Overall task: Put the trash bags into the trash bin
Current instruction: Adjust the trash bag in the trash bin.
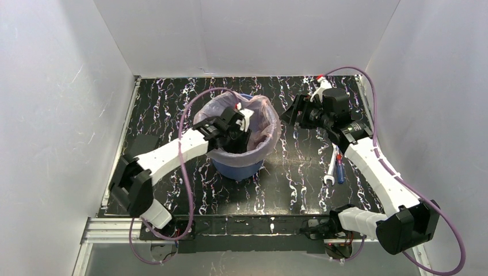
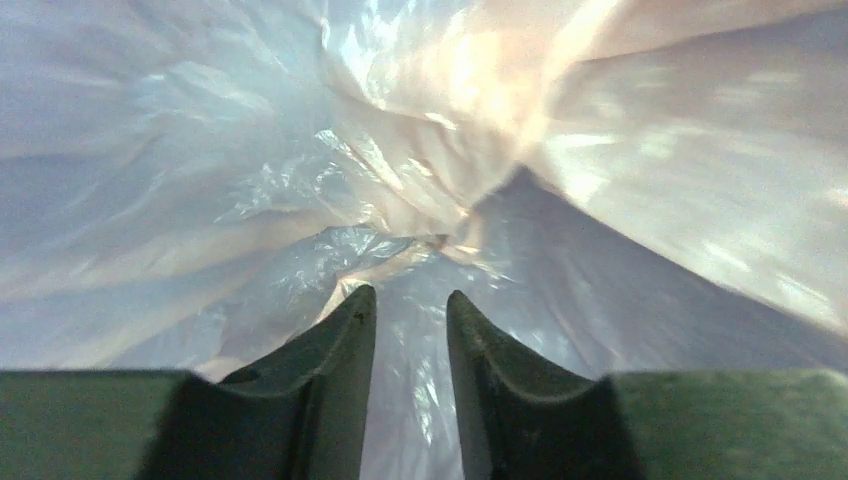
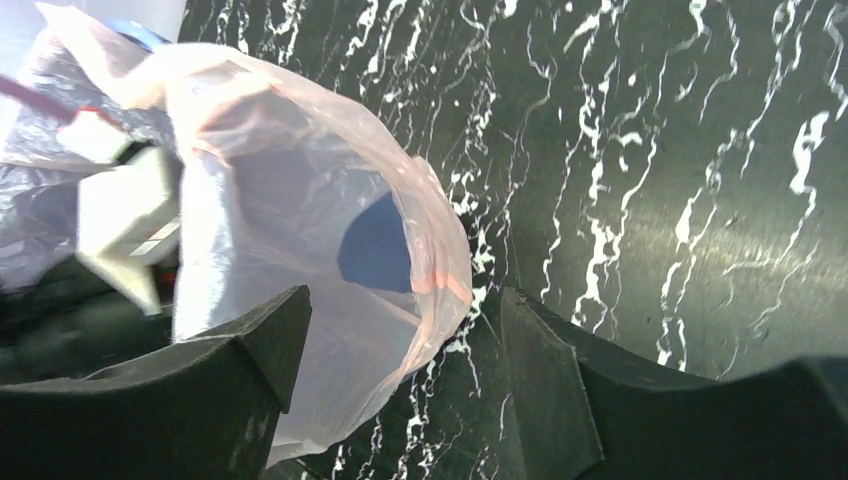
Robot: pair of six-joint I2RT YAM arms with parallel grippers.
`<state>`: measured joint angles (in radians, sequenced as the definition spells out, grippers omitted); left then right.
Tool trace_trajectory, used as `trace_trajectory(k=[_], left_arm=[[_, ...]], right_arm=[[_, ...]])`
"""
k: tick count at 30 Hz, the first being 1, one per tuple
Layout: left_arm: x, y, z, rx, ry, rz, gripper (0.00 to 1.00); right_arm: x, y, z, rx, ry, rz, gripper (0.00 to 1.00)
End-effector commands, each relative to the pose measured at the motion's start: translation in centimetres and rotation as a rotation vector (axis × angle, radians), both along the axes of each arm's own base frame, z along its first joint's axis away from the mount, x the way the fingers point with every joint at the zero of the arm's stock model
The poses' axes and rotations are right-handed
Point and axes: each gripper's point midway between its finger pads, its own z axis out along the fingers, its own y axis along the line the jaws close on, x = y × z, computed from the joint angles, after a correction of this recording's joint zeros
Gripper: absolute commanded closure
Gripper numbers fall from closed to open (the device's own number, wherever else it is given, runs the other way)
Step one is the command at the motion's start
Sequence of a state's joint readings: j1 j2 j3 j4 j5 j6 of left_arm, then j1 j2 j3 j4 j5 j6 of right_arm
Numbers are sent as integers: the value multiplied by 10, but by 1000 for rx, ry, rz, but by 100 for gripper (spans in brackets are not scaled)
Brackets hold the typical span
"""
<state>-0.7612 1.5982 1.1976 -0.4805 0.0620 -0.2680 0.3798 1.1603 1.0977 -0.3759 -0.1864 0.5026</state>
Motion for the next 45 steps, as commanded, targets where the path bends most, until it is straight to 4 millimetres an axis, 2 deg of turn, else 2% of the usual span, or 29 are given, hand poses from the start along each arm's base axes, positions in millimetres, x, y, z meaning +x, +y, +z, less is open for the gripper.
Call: trace_trajectory(k=[1, 3, 5, 6, 9, 12, 15, 17, 21, 23, 25, 31, 37, 45], left_arm=[[1, 8, 71, -86, -138, 22, 65], [-4, 10, 87, -129, -166, 22, 60], [-10, 13, 107, -177, -202, 19, 60], [-12, 16, 117, -206, -227, 24, 58], [-22, 24, 151, -285, -301, 26, 48], [-24, 45, 174, -283, -375, 86, 43], [-27, 70, 186, -251, -424, 164, 38], [-32, 91, 188, -212, -434, 232, 36], [-43, 118, 190, -201, -441, 336, 29], [-47, 130, 191, -194, -452, 382, 28], [-52, 137, 189, -194, -442, 413, 25], [-55, 136, 181, -200, -410, 424, 24], [-54, 123, 173, -201, -361, 396, 26], [-52, 114, 178, -253, -370, 380, 29]], right_arm=[[16, 4, 65, 5, -249, 50, 25], [18, 5, 82, -8, -316, 79, 27], [19, 11, 102, -18, -385, 134, 35], [19, 17, 109, -16, -410, 179, 39], [19, 37, 120, -29, -463, 343, 41], [25, 57, 119, -41, -486, 497, 38], [34, 70, 113, -80, -492, 603, 38], [32, 83, 105, -142, -498, 690, 38], [30, 104, 94, -334, -547, 818, 34], [42, 109, 93, -398, -577, 795, 38], [43, 114, 91, -444, -605, 812, 41], [45, 118, 94, -490, -694, 831, 46], [50, 127, 93, -477, -710, 863, 54], [34, 154, 85, -460, -716, 947, 48]])
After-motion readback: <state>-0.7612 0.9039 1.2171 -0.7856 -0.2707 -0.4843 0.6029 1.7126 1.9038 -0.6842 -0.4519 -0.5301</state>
